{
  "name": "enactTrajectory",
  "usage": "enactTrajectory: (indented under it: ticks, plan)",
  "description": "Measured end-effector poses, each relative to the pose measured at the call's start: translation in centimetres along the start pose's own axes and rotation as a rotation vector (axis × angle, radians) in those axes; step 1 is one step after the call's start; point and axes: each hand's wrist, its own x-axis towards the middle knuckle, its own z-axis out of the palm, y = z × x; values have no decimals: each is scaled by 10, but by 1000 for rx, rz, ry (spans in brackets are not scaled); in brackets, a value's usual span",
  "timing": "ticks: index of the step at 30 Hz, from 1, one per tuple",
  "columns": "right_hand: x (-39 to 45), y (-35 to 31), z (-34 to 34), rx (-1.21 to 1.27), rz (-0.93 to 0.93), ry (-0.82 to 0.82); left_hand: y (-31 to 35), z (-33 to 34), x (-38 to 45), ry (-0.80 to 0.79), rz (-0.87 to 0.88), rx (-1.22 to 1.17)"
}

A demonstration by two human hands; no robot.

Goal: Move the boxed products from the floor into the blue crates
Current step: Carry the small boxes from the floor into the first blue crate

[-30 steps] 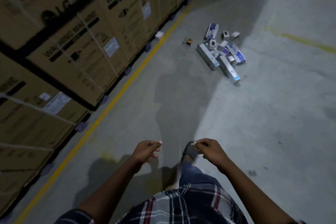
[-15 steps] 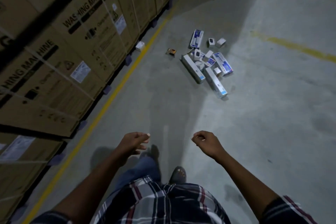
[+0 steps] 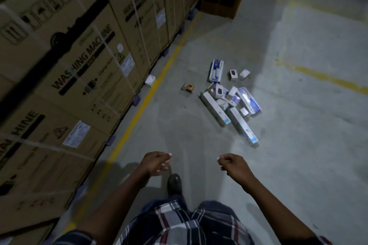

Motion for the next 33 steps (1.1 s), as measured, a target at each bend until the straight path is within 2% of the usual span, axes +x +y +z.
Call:
enactTrajectory:
  ticks: [10,19,26,33]
  plan:
    - [154,-188,-9,105,-96,6,180,-83,160,112,63,-113]
    - [377,-304,-32,105,-114,-54,321,-111,330,278,107,-109]
    - [552,-346,-7,-10,-145,17,361,-120,510,446,149,82]
    - [712,-320,69,-124,-239,-18,309,-108,719,536,205,-12]
